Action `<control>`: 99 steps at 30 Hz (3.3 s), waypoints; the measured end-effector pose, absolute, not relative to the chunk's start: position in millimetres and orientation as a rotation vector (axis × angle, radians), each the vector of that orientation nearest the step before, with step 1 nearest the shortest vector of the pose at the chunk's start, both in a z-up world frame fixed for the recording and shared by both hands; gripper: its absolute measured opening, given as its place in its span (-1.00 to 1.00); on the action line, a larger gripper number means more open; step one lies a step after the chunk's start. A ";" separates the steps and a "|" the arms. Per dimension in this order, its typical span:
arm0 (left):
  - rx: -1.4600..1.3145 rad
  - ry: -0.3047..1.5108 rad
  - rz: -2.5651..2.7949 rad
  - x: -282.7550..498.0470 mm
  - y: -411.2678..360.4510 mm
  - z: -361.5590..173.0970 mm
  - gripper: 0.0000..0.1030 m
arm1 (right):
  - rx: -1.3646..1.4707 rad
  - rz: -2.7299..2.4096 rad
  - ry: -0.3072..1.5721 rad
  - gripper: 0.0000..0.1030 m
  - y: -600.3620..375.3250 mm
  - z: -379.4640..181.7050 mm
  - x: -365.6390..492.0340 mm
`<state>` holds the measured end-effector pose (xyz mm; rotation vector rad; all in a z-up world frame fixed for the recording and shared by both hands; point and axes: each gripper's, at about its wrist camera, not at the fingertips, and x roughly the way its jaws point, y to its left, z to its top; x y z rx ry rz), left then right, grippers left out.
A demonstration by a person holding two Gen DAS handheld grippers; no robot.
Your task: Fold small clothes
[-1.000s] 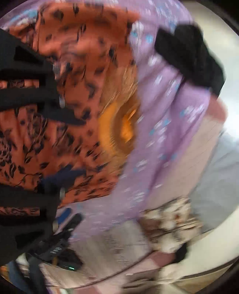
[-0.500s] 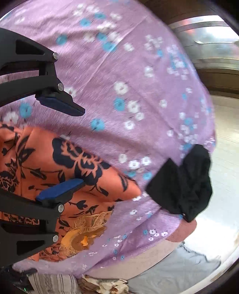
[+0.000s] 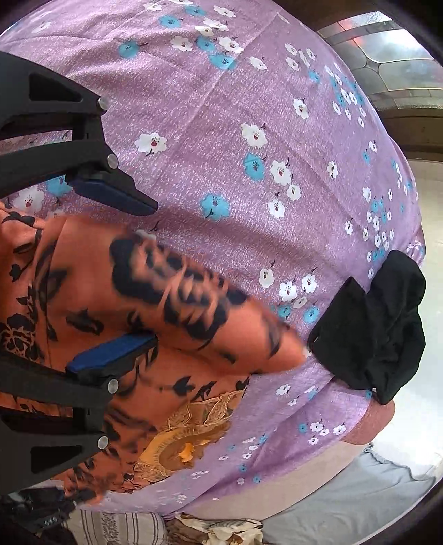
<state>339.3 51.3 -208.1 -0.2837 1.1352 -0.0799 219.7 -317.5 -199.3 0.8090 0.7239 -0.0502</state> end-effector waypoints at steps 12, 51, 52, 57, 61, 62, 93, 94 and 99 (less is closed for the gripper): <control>-0.127 1.164 -0.124 339.8 14.5 -211.5 0.38 | 0.821 -0.124 1.021 -0.78 -375.4 -215.1 203.0; 0.330 1.010 -0.117 292.6 -67.9 -235.5 0.98 | 0.606 -0.077 1.054 -0.60 -318.6 -214.2 212.0; 0.309 1.023 -0.121 293.6 -66.4 -234.4 0.98 | 0.614 -0.071 1.046 -0.61 -320.4 -212.0 211.2; 0.205 0.969 -0.151 286.5 -56.5 -211.3 0.98 | 0.560 -0.057 1.019 -0.61 -315.1 -205.2 208.8; 0.237 0.962 -0.185 277.3 -65.4 -214.3 0.98 | 0.538 -0.071 1.053 -0.60 -310.4 -220.5 214.9; 0.271 1.024 -0.190 279.6 -70.4 -230.6 0.98 | 0.534 -0.074 1.054 -0.60 -309.7 -218.8 215.2; 0.234 1.025 -0.279 75.1 -35.1 -234.8 1.00 | 0.423 -0.048 1.065 -0.54 -255.4 -214.6 37.5; 0.238 1.034 -0.280 73.9 -34.6 -235.0 1.00 | 0.399 -0.042 1.065 -0.51 -251.5 -213.8 32.4; 0.226 1.017 -0.254 60.4 -25.6 -226.3 1.00 | 0.399 0.028 1.049 0.42 -236.2 -214.3 10.2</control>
